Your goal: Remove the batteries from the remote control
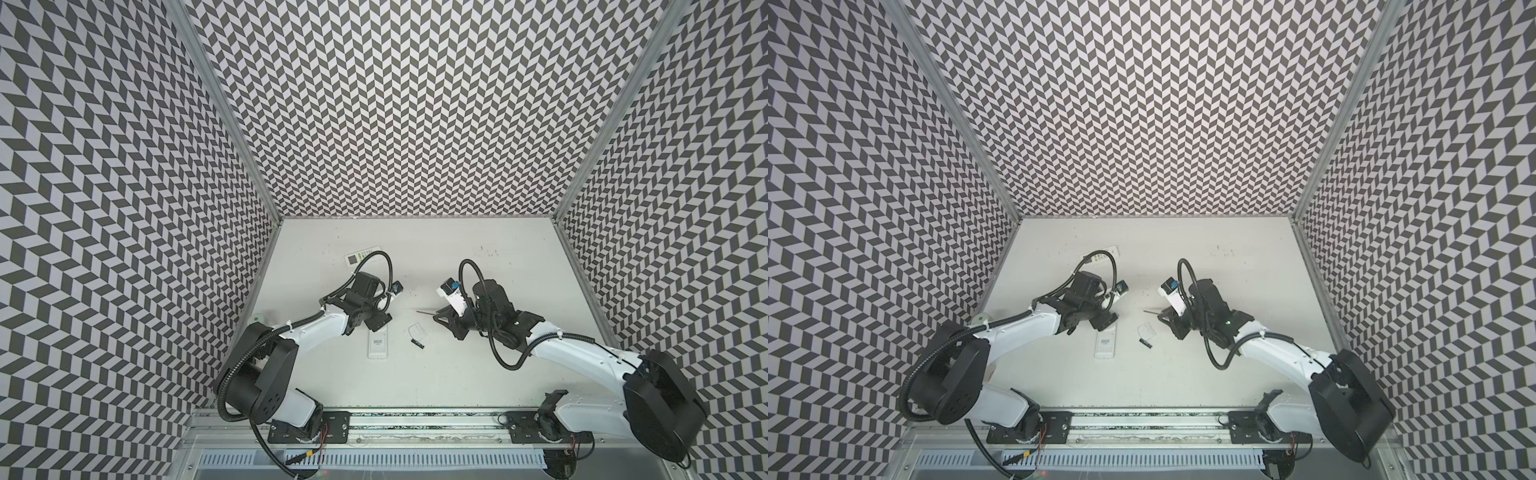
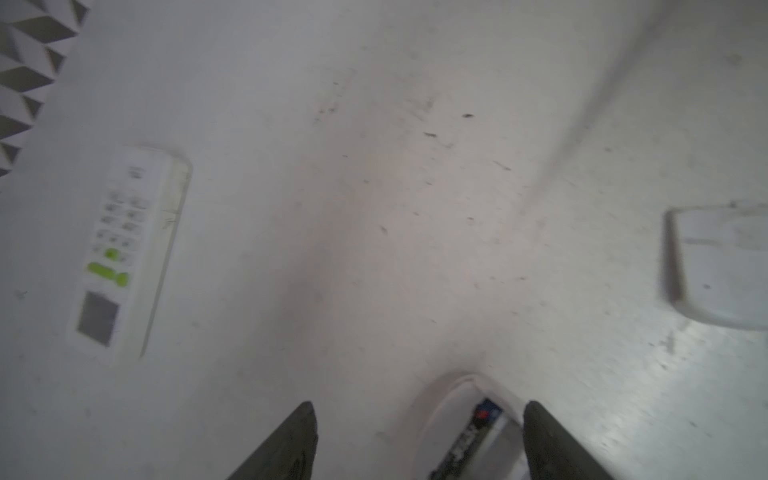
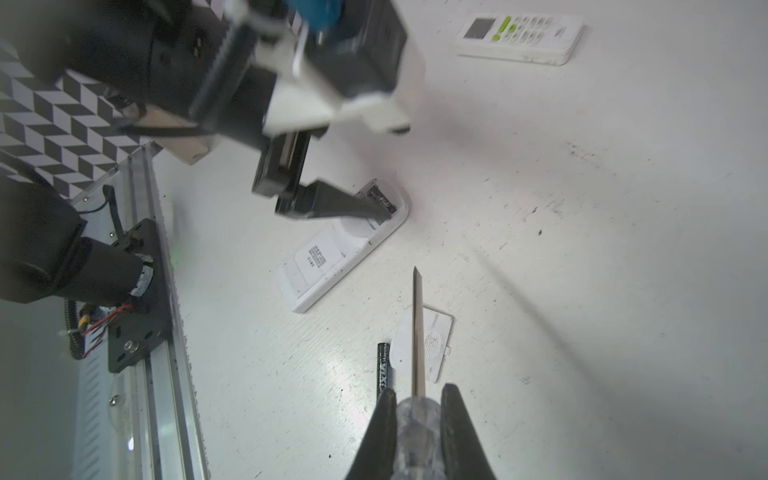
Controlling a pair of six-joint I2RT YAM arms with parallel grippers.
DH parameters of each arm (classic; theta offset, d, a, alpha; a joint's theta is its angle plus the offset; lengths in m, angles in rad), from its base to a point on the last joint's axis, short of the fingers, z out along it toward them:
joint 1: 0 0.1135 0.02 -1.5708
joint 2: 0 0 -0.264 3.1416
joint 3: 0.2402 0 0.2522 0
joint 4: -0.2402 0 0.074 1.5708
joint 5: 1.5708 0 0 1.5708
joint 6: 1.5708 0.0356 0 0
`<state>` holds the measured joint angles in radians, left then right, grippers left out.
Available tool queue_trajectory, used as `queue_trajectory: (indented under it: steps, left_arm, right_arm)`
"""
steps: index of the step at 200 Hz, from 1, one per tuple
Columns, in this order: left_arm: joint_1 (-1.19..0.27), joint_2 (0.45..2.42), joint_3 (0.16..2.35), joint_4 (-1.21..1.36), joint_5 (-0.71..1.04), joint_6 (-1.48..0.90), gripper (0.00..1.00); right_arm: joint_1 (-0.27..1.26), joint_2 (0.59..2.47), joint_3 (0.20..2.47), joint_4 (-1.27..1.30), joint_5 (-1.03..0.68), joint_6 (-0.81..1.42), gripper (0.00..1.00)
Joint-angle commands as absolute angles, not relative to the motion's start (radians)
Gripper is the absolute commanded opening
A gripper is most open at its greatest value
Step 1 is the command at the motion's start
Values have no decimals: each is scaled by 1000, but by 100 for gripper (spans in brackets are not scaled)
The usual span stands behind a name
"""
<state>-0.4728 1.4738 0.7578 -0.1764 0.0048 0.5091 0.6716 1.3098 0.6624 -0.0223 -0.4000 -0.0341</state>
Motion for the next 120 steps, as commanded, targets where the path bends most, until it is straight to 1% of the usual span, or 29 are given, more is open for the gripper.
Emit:
queue_trajectory:
  steps: [1,43,97,120]
  left_arm:
    - [-423,1435,784,-148,-25,453,79]
    - [-348,1366,762,-159,17,463,80]
    - [-244,1305,754,-134,21,425,82]
    - [-226,1295,760,-135,18,429,83]
  right_arm:
    - [700,1397,714,34,-433,-49,0]
    - [732,1600,845,51,-433,-42,0]
    - [759,1778,982,18,-461,-85,0]
    - [761,1844,1036,4,-456,-84,0]
